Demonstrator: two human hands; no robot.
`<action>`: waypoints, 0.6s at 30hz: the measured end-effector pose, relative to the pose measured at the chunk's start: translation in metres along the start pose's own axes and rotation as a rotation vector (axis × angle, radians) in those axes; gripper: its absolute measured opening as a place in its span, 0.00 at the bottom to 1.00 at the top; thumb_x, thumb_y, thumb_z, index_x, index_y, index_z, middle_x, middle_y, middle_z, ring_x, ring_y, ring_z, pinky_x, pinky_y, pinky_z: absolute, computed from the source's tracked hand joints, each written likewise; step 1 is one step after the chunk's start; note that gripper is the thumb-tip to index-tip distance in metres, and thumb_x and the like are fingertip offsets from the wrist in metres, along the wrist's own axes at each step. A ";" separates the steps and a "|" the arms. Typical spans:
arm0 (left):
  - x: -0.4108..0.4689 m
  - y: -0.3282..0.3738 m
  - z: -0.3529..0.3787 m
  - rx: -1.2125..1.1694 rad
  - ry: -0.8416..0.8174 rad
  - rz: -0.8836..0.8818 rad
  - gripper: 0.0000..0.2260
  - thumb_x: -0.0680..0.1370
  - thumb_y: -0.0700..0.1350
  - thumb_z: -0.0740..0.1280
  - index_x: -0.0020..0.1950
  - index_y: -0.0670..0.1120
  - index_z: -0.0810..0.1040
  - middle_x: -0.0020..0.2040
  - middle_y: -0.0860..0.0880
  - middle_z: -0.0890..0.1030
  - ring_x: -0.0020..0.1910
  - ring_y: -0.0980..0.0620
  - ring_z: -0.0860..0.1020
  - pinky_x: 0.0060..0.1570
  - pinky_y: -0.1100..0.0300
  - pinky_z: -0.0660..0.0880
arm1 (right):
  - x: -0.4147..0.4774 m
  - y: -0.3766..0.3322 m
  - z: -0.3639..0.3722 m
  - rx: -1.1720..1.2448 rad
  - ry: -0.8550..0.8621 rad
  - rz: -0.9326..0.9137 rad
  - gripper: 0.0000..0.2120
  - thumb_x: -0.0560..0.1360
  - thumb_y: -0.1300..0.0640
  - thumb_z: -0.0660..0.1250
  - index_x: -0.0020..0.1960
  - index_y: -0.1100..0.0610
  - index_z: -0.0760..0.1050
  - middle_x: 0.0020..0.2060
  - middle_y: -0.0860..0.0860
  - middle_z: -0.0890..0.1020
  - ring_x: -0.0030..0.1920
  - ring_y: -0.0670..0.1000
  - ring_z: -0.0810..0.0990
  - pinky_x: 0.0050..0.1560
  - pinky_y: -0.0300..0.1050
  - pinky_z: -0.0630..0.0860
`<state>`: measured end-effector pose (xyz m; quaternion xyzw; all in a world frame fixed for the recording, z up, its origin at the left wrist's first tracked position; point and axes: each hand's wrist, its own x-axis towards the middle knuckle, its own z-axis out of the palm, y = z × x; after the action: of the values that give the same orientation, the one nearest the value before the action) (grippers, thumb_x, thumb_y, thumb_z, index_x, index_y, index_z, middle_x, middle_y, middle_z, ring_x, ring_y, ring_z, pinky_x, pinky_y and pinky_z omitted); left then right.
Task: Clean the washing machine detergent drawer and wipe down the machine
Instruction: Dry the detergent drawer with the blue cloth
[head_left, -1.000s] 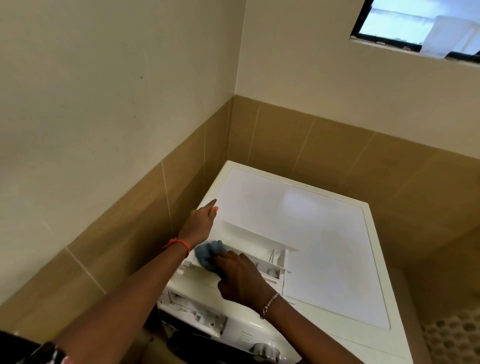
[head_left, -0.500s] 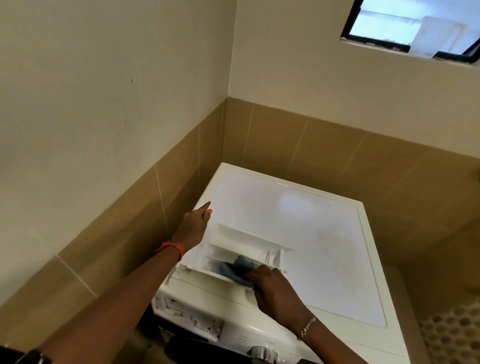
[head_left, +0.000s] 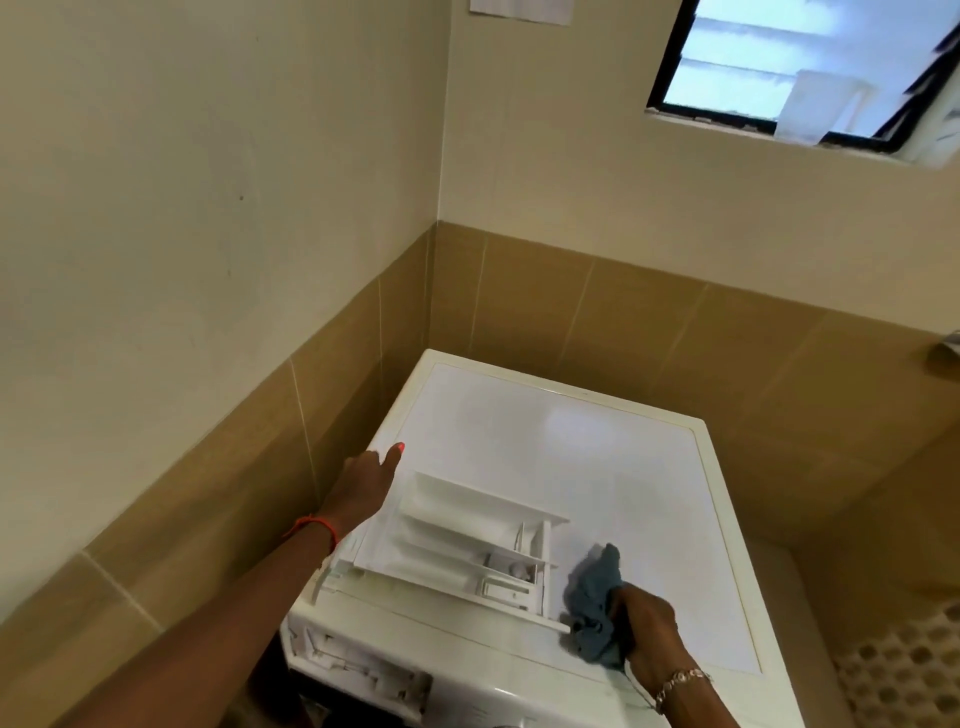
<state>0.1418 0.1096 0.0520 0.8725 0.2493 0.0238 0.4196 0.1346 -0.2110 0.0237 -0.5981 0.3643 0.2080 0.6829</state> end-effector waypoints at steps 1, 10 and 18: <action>-0.002 0.001 -0.001 -0.023 -0.001 0.000 0.23 0.80 0.56 0.53 0.31 0.42 0.65 0.29 0.46 0.67 0.29 0.52 0.67 0.33 0.61 0.64 | 0.001 0.000 0.006 0.005 -0.022 0.043 0.04 0.69 0.72 0.62 0.41 0.65 0.73 0.37 0.61 0.77 0.35 0.59 0.75 0.37 0.54 0.76; -0.013 -0.007 -0.013 -0.477 -0.098 0.172 0.31 0.67 0.71 0.61 0.56 0.48 0.76 0.48 0.49 0.79 0.48 0.54 0.77 0.52 0.64 0.72 | 0.005 -0.011 0.040 0.035 -0.143 -0.183 0.09 0.74 0.71 0.58 0.37 0.67 0.74 0.34 0.59 0.76 0.35 0.59 0.72 0.37 0.48 0.70; -0.016 -0.017 -0.033 -1.209 -0.274 0.035 0.16 0.76 0.52 0.60 0.56 0.43 0.77 0.53 0.42 0.80 0.51 0.46 0.79 0.54 0.52 0.73 | -0.001 -0.010 0.041 0.221 -0.277 -0.211 0.17 0.76 0.74 0.47 0.49 0.65 0.74 0.37 0.55 0.78 0.37 0.57 0.76 0.36 0.42 0.79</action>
<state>0.1128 0.1350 0.0635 0.4796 0.1211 0.0554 0.8673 0.1516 -0.1728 0.0318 -0.5201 0.2227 0.1745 0.8059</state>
